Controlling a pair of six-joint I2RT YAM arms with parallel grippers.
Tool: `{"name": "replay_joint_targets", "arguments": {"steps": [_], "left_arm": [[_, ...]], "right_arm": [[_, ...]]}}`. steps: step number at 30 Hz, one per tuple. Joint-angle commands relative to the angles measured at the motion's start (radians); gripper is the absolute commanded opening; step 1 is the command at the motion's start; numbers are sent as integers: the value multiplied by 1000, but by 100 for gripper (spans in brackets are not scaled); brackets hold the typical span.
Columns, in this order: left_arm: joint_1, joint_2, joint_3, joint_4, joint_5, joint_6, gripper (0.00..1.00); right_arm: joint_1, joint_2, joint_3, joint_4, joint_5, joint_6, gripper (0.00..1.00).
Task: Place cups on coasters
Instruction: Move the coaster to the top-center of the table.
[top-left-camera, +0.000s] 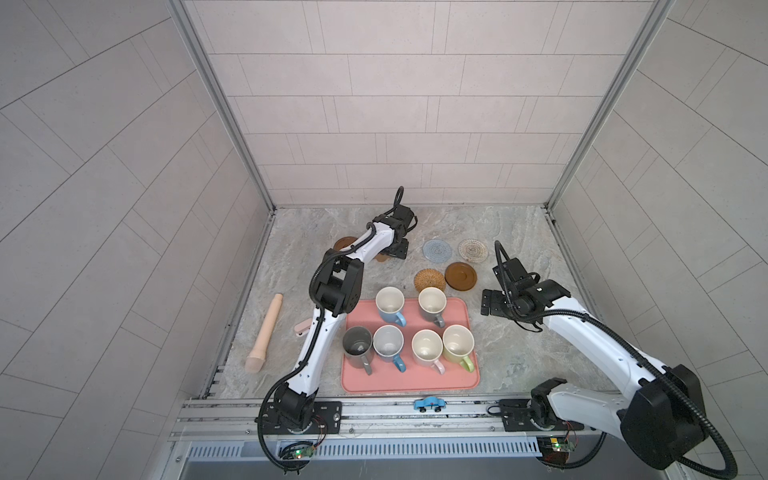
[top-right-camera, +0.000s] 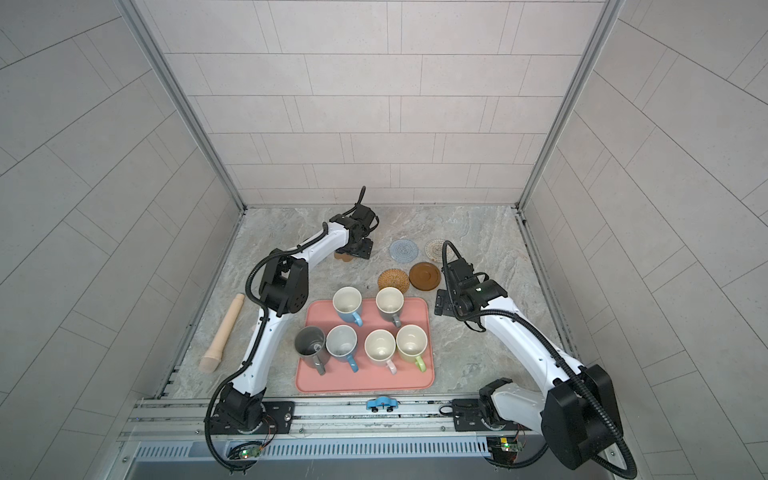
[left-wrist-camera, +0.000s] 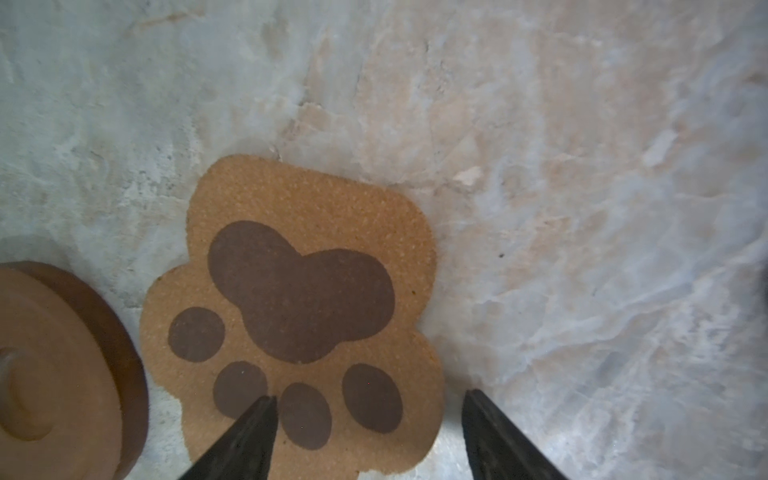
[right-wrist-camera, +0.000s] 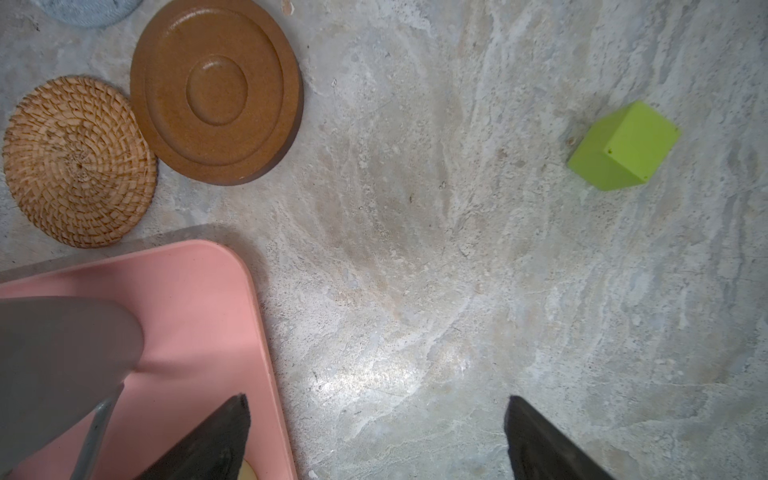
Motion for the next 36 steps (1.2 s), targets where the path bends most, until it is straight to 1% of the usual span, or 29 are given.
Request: {"name": "replay_joint_targets", "arguments": {"steps": [1,6,10,15,18,23,26,28,31,36], "left_arm": [[0,-55,27,5,36,7,79],[2,-113,22,18,57,-19,80],[11,-182,-13,36,95,-51,80],[35,-289,-110,72,170,-103,81],[52,-357,-190,105,196,-125,81],[93,-443,-337,215,251,-172,81],[122,-481,-423,307,296,-225,81],[132,-499,-464,364,283,-246,81],[143,-499,-471,398,267,-261,81],[152,-495,-459,380,243,-298,81]], "right_arm": [[6,2,19,-31,36,4,97],[6,9,53,-49,50,-13,98],[6,28,90,-59,60,-39,98],[6,86,160,-60,52,-81,98],[6,150,210,-48,40,-105,97],[6,315,341,-36,7,-154,94],[9,435,443,-19,-21,-168,88],[13,512,509,-2,-45,-174,85],[21,637,633,-1,-78,-192,78],[23,830,848,-13,-126,-222,68]]}}
